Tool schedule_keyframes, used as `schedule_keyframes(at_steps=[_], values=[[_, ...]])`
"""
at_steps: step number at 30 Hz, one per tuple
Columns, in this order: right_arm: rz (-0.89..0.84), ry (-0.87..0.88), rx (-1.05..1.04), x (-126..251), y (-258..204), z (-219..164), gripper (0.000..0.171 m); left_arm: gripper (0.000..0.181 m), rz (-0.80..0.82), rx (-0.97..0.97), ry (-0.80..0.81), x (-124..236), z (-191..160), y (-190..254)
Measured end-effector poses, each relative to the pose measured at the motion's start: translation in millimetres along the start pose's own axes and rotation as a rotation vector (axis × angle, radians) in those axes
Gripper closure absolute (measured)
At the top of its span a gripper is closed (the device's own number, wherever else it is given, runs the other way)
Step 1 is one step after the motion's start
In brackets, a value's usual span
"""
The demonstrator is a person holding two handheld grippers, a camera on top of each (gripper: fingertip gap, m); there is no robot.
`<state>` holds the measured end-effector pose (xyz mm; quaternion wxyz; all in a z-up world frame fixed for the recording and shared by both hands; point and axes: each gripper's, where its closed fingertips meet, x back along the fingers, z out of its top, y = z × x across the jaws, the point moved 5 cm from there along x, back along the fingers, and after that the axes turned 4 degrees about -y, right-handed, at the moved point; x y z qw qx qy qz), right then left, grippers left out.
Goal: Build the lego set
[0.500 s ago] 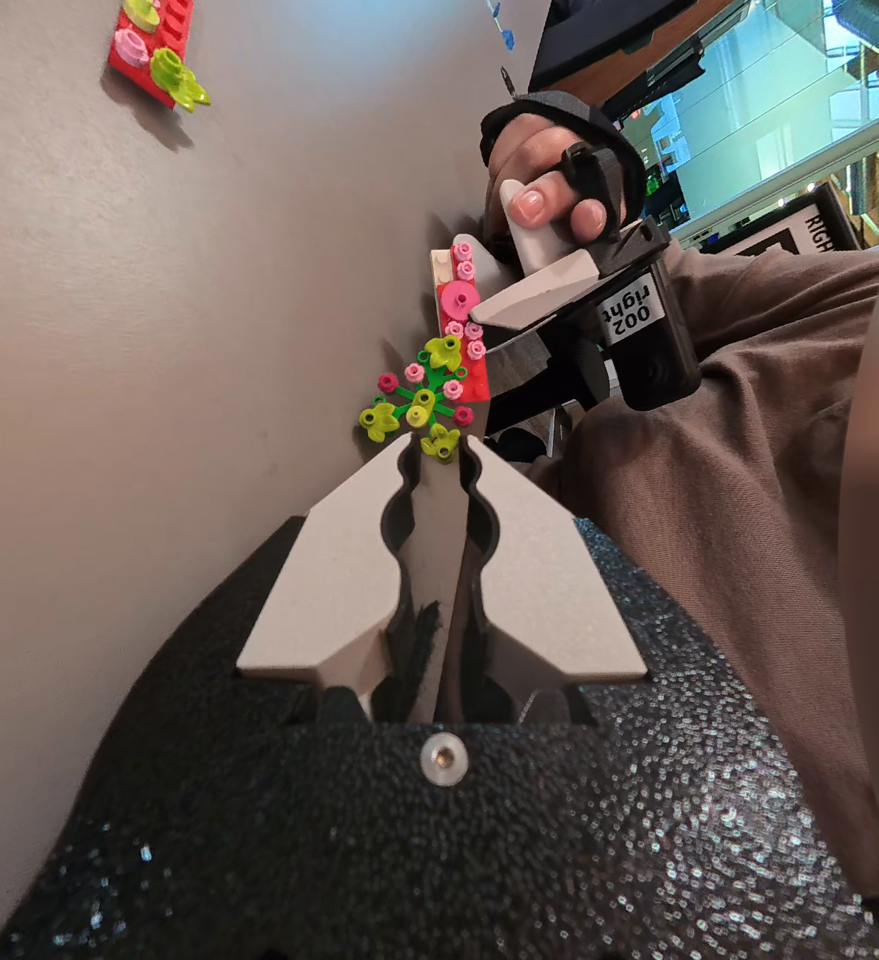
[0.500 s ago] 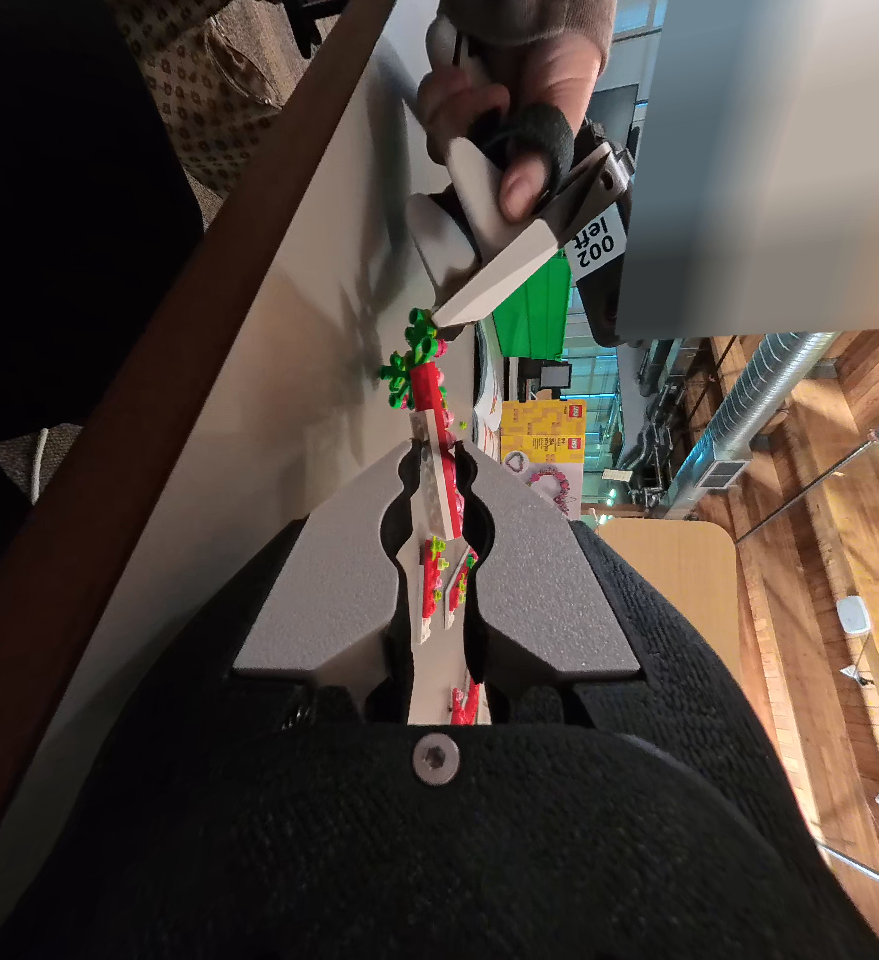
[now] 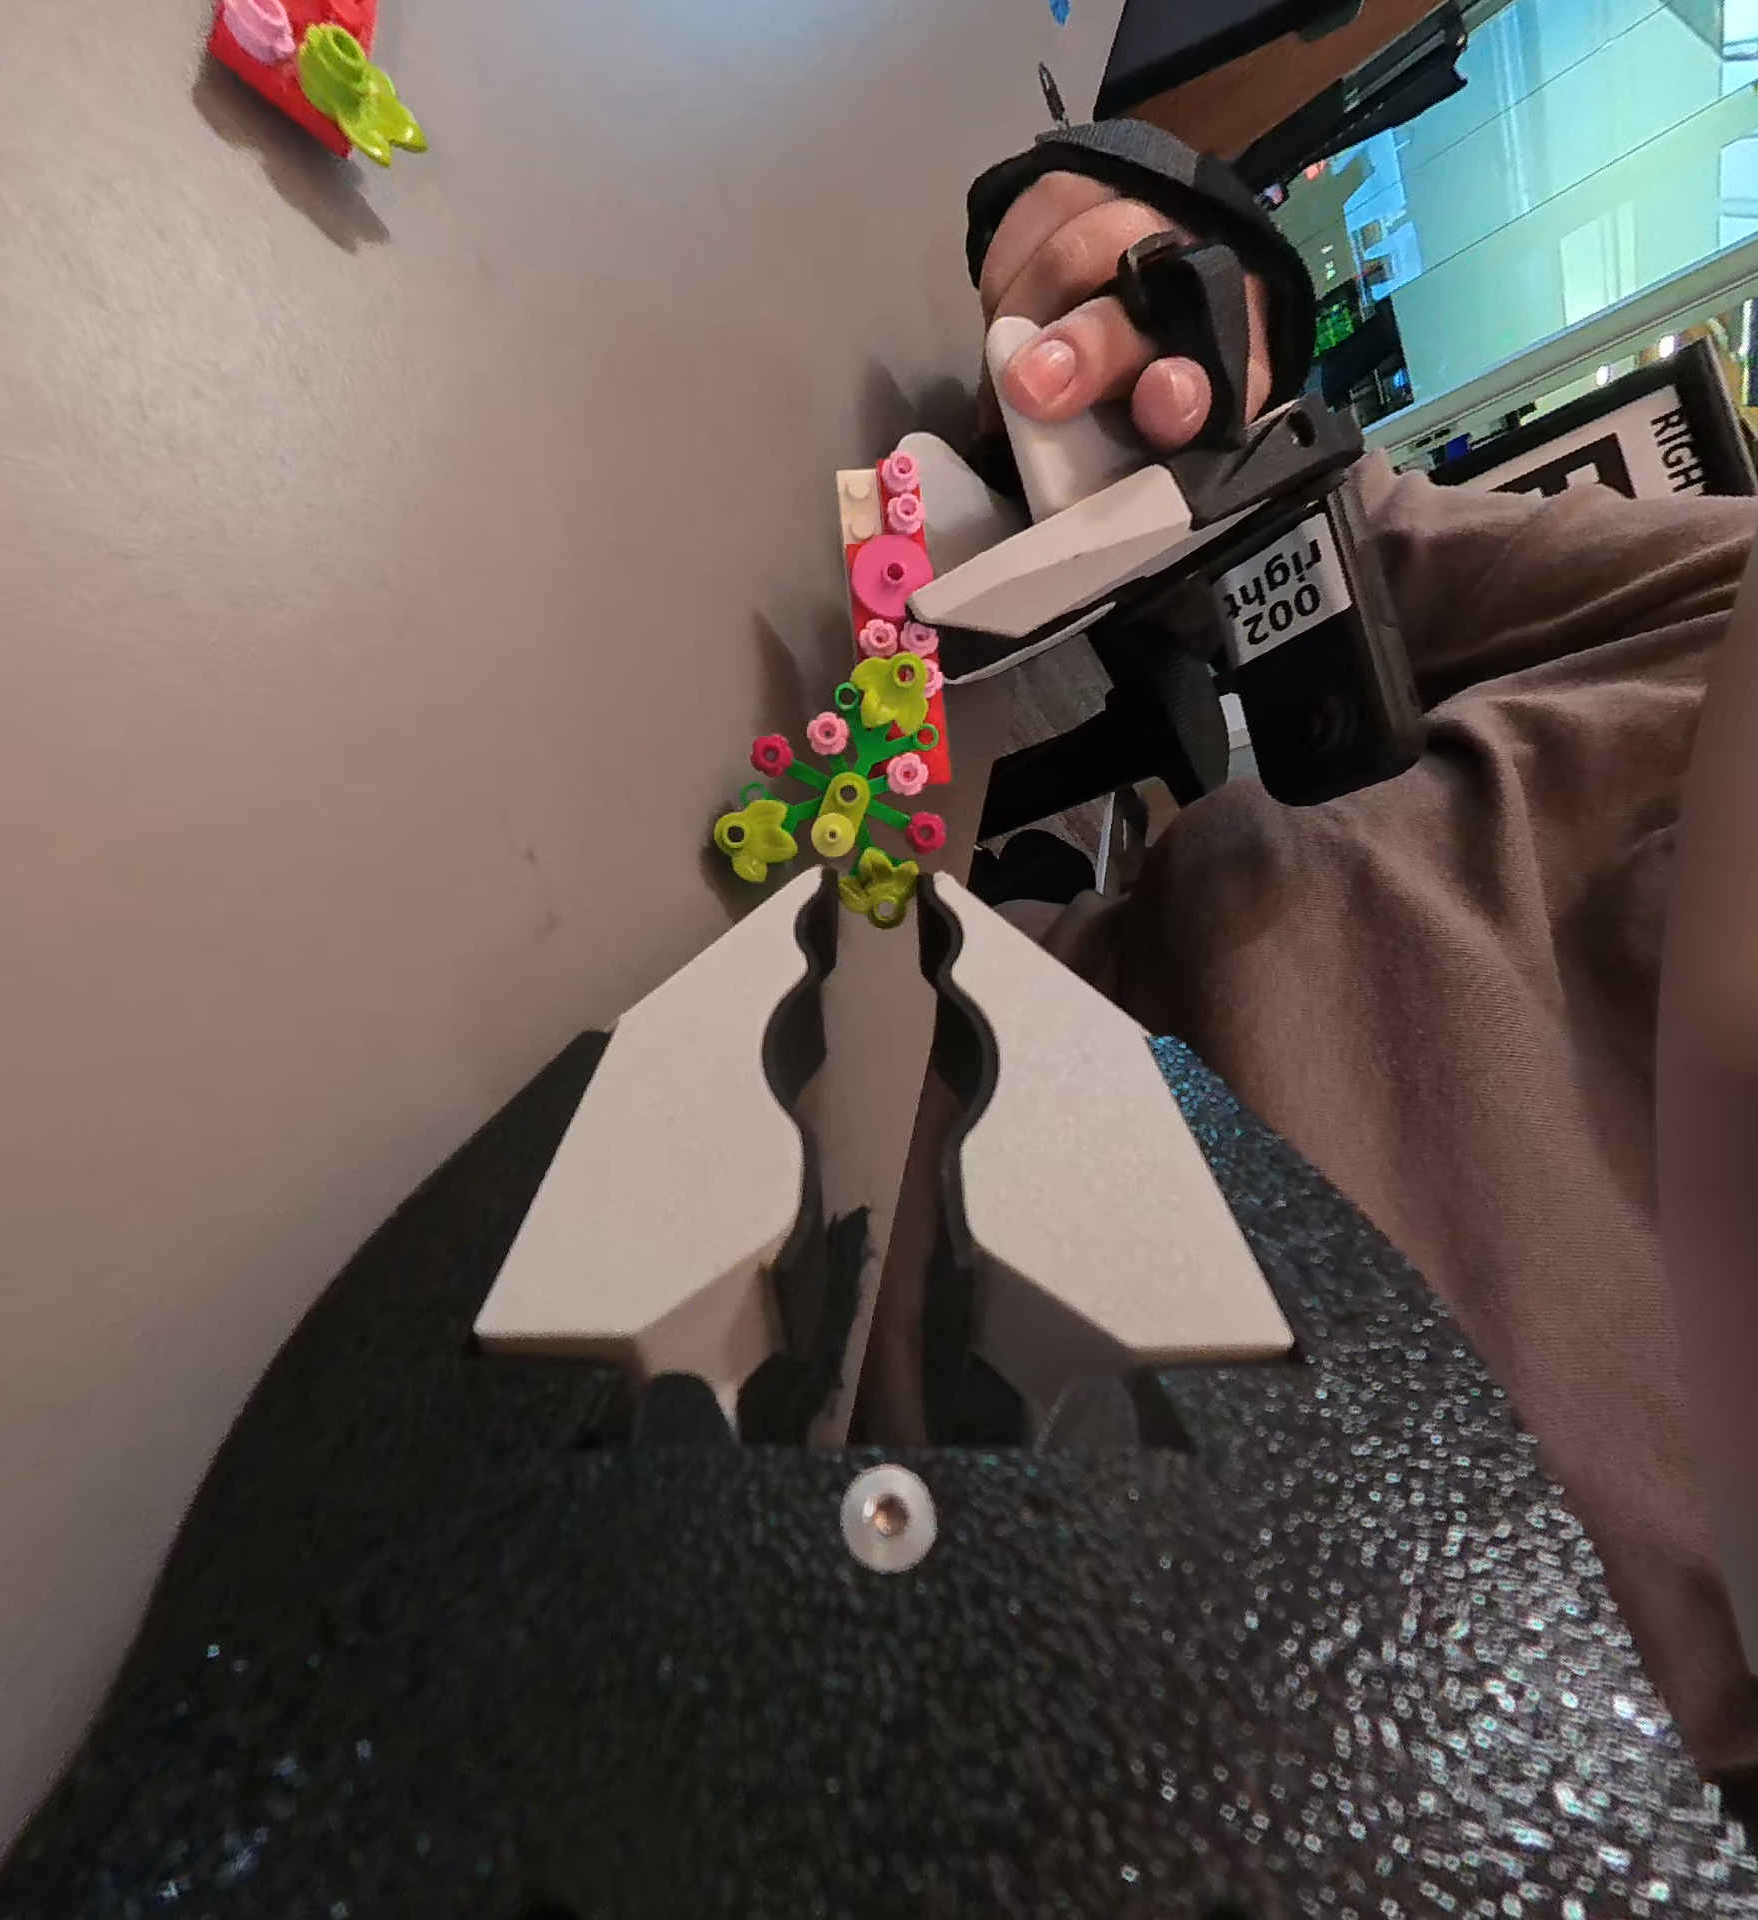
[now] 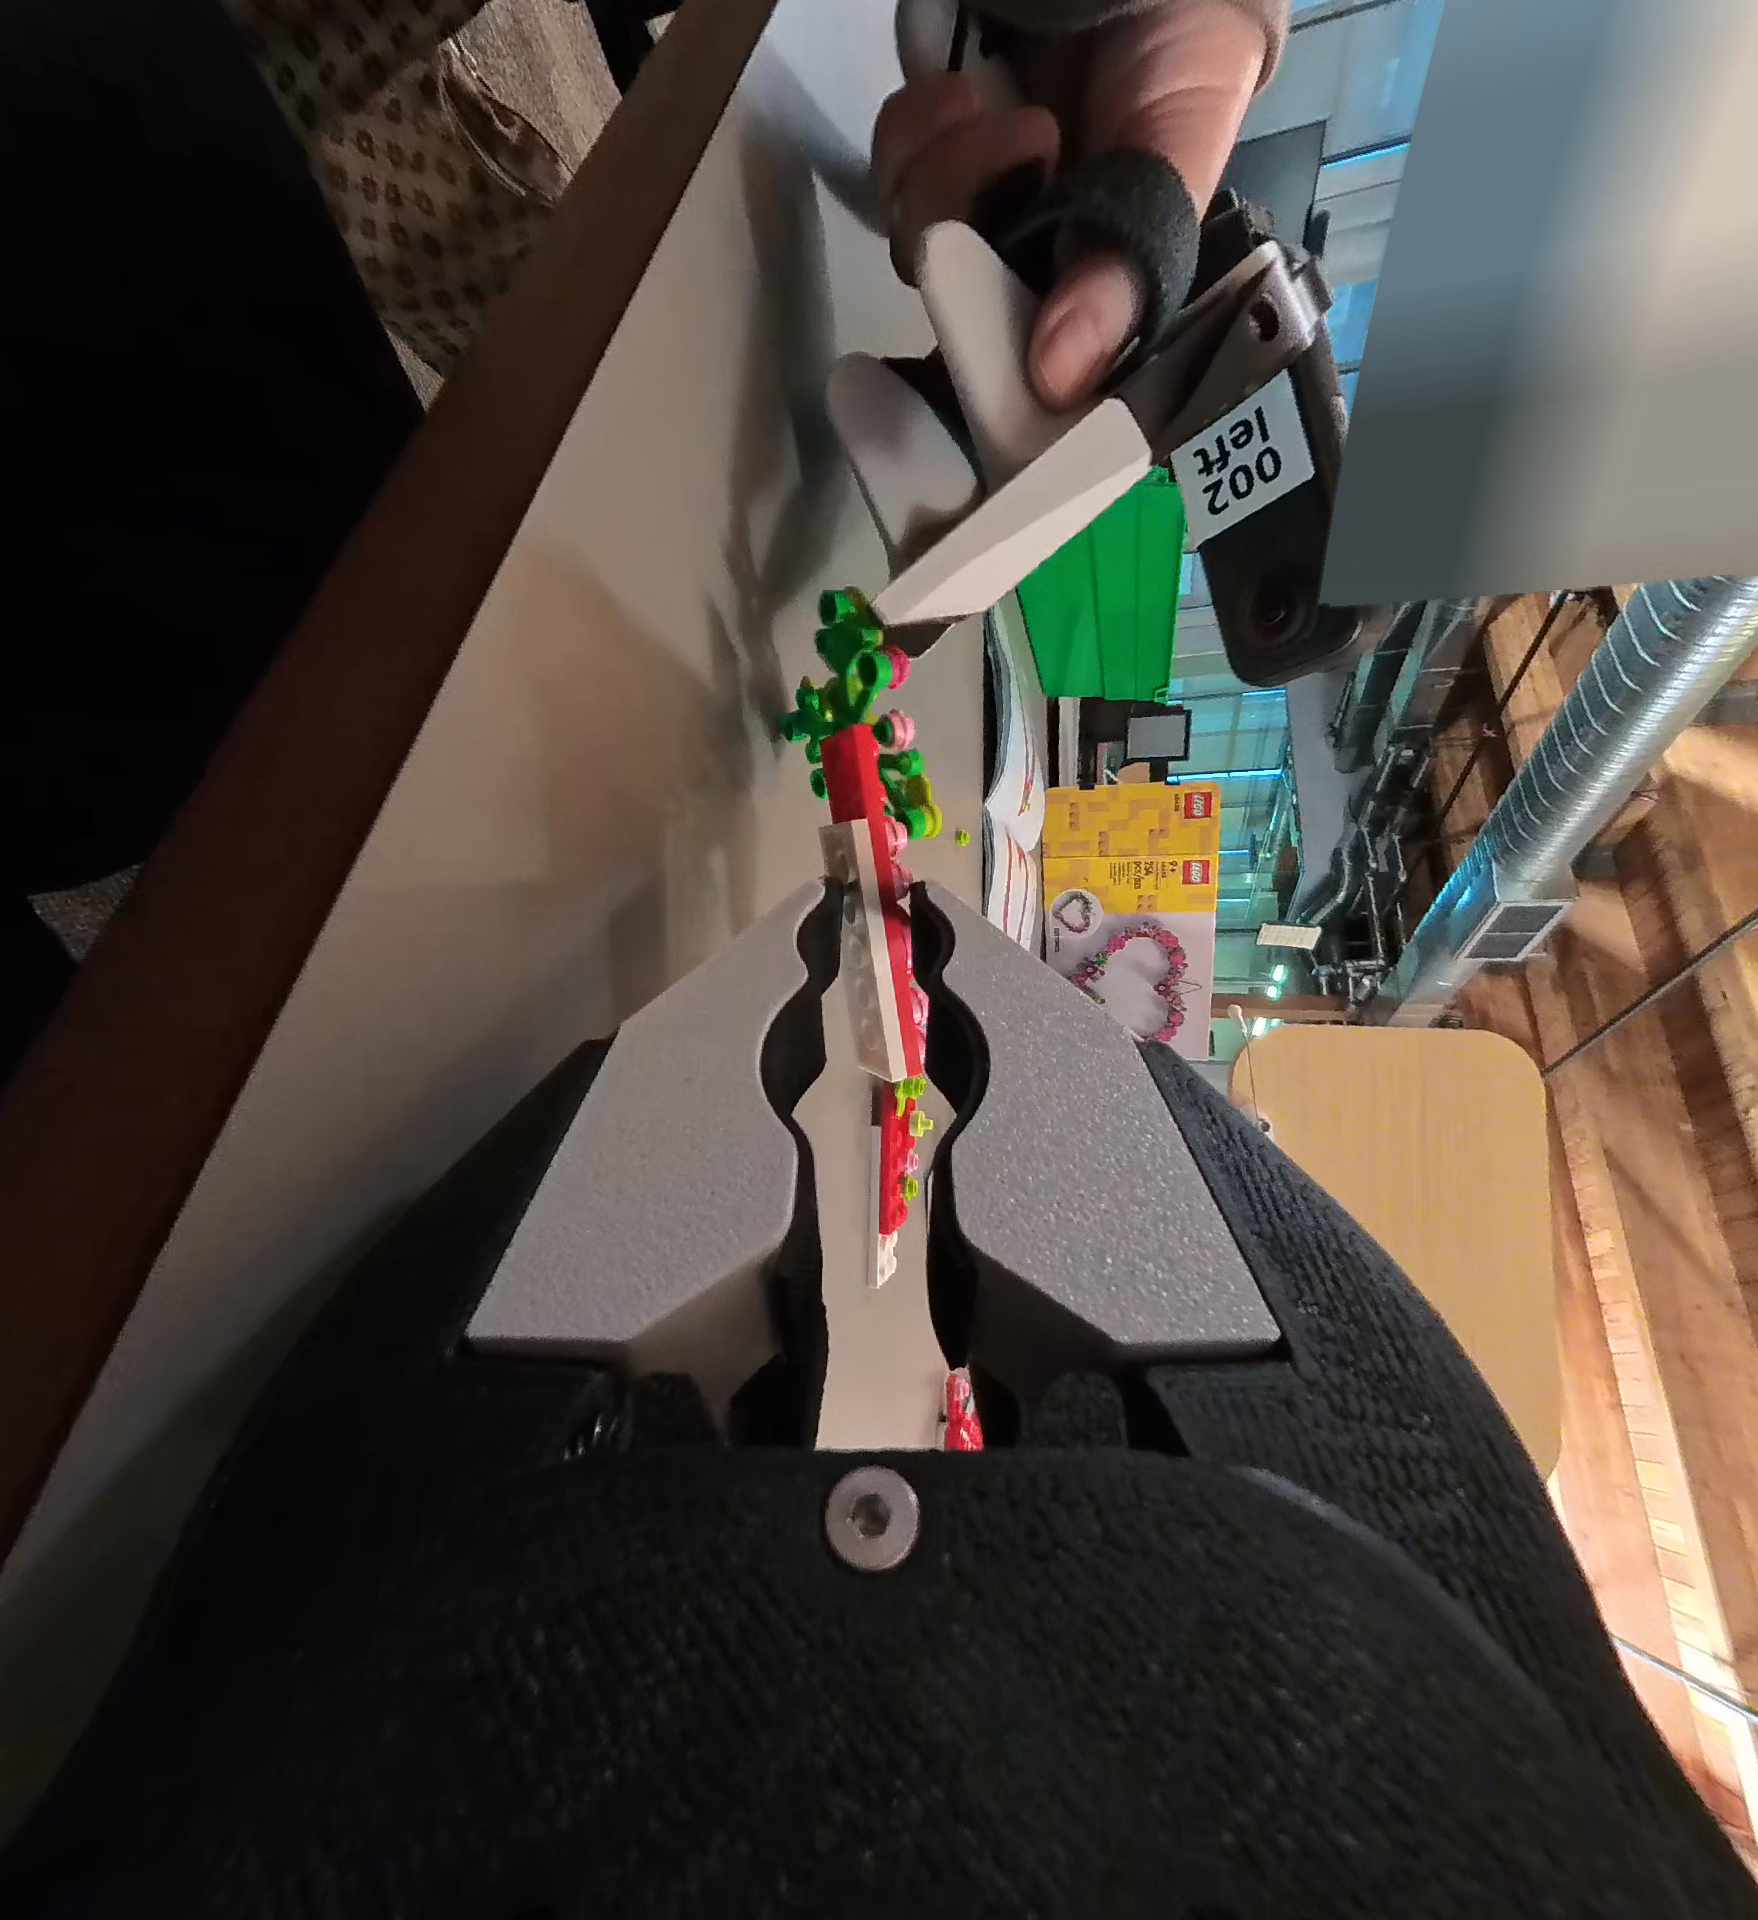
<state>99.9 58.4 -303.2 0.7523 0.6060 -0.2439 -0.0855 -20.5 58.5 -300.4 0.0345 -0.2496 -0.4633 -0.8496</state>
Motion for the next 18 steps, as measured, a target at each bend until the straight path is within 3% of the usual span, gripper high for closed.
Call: schedule_keyframes(at_steps=[13, 18], values=[[0.01, -0.002, 0.022, -1, -2, -2, 0.16, 0.167, 0.106, -0.023, 0.006, 8, 0, 0], [0.002, -0.037, 0.043, 2, -2, -13, 0.159, 0.156, 0.321, -0.224, 0.156, 12, 19, 10]])
